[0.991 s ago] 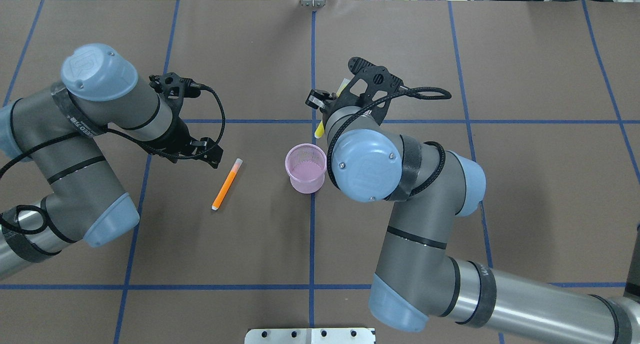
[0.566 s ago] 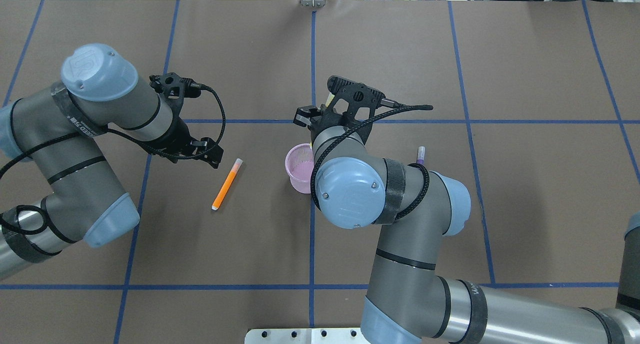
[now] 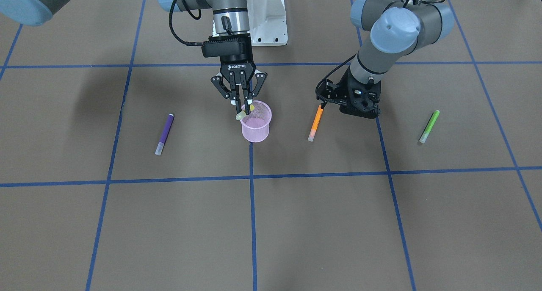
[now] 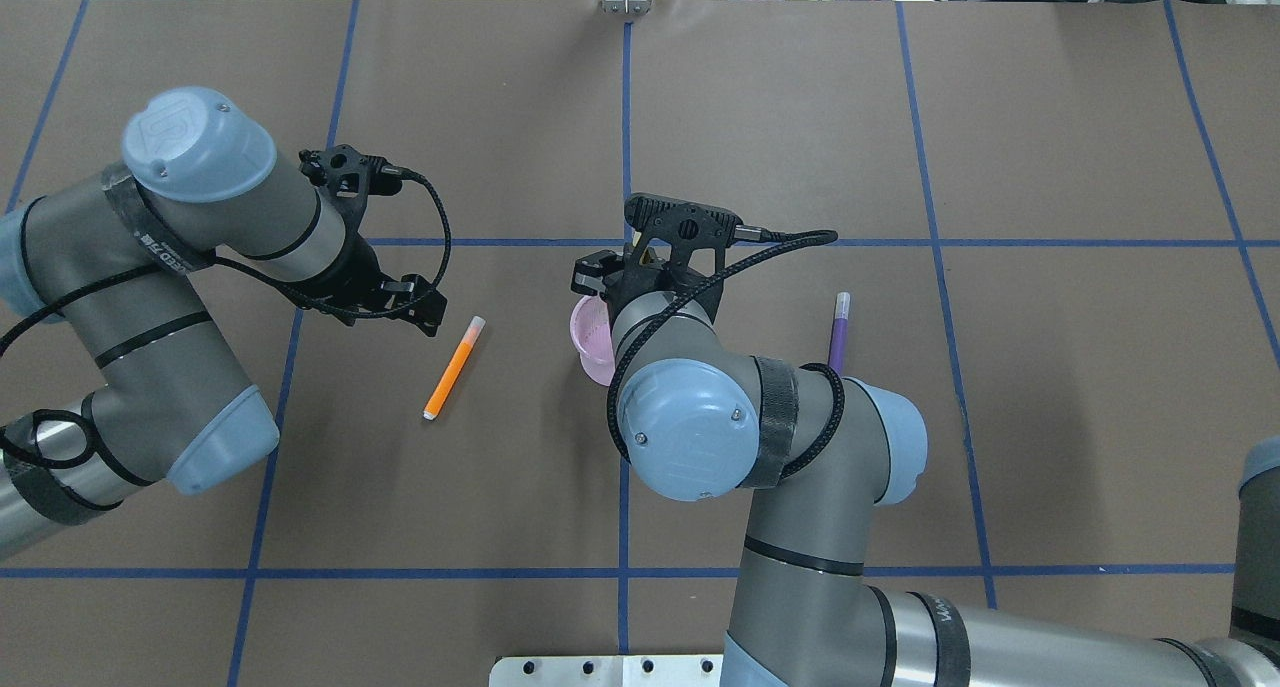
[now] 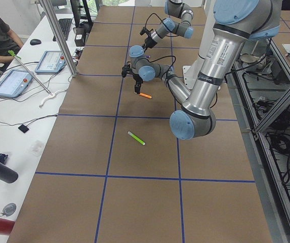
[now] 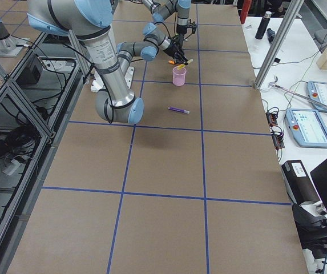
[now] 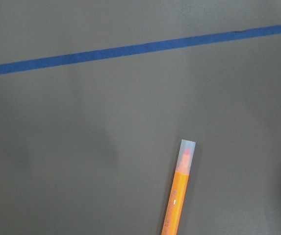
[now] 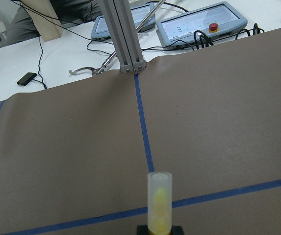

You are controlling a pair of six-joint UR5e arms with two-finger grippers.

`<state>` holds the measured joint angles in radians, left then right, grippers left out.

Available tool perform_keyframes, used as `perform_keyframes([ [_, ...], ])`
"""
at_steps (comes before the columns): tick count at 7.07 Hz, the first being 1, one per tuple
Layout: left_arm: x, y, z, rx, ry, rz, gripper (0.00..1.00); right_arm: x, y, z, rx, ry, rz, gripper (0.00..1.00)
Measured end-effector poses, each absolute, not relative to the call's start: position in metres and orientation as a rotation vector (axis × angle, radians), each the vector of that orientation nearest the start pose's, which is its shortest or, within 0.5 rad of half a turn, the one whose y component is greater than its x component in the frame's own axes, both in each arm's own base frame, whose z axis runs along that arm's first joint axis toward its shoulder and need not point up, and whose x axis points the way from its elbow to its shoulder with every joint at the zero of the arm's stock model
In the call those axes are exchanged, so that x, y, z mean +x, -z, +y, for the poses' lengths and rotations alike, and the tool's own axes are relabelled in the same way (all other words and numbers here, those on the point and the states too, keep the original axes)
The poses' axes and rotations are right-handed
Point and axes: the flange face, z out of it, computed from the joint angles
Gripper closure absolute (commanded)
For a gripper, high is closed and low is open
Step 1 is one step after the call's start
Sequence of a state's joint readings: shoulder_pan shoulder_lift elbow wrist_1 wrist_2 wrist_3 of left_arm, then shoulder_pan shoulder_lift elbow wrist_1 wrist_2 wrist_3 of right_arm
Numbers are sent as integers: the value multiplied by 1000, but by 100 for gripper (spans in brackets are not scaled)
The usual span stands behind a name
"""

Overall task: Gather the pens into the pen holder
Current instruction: 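Drop the yellow pen into the cup while the left gripper descends, then grasp the orange pen with the left gripper while the right arm withdraws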

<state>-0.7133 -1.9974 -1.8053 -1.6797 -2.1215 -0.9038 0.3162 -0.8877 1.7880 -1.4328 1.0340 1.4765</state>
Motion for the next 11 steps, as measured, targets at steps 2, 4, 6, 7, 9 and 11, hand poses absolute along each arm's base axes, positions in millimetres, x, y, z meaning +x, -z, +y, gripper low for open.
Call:
perform_keyframes([
  [2, 413, -301, -465, 73, -168, 909, 1, -549, -142, -371, 693, -474, -908, 46],
  [4, 419, -302, -460, 67, -179, 908, 1, -549, -142, -371, 695, -472, -911, 42],
  [6, 431, -301, -453, 56, -198, 907, 1, -544, -139, -369, 699, -470, -940, 42],
  [7, 441, -300, -454, 50, -206, 903, 1, -536, -140, -368, 701, -475, -962, 45],
  [9, 459, -300, -460, 42, -219, 892, 6, -506, -156, -374, 679, -478, -975, 44],
  [11, 469, -306, -467, 83, -274, 864, 7, -462, -187, -388, 603, -460, -974, 45],
])
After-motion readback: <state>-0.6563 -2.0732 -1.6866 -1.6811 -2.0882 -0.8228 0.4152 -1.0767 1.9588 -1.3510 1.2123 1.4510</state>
